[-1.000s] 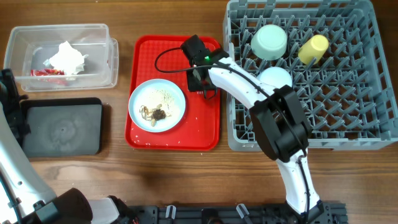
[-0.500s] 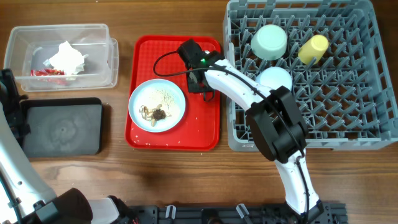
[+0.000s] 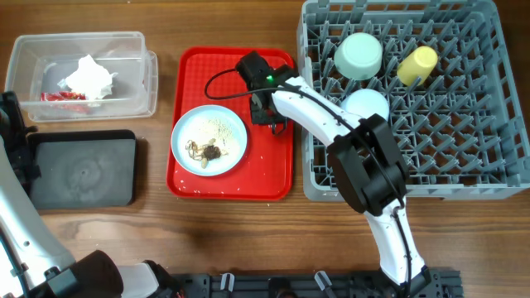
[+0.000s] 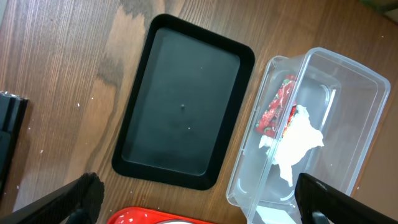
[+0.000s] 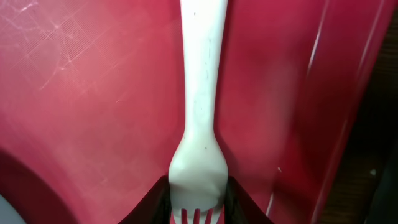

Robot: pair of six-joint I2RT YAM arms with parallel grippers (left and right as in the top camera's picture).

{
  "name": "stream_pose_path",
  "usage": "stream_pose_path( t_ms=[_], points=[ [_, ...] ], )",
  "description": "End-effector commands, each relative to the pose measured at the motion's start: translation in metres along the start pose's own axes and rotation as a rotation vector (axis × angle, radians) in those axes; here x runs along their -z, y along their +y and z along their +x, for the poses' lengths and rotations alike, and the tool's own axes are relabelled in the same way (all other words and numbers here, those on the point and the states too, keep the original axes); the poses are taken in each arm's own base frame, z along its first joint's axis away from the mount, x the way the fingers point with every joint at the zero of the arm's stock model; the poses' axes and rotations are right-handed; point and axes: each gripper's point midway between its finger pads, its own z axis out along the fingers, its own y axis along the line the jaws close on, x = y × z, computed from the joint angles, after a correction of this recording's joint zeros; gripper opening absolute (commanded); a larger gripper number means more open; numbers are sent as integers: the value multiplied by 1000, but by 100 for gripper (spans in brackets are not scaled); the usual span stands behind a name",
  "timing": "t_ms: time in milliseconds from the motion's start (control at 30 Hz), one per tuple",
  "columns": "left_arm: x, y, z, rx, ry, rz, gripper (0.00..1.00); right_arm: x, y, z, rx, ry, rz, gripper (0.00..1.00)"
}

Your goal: Sort waste into correct bins and load items into the dishwasher rack

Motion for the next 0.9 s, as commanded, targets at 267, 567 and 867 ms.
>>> stream_pose_path(
  t_ms=[267,567,867],
  points=[
    [-2,1,-2,19,-5,-10,100,153,-30,-64,-101,-321,-121,20],
    [-2,1,-2,19,-5,-10,100,190,-97,-83,-131,-432,16,24],
    [-2,1,-2,19,-5,-9,100,172,-139,-85,-70,-343,-131,19]
  ],
)
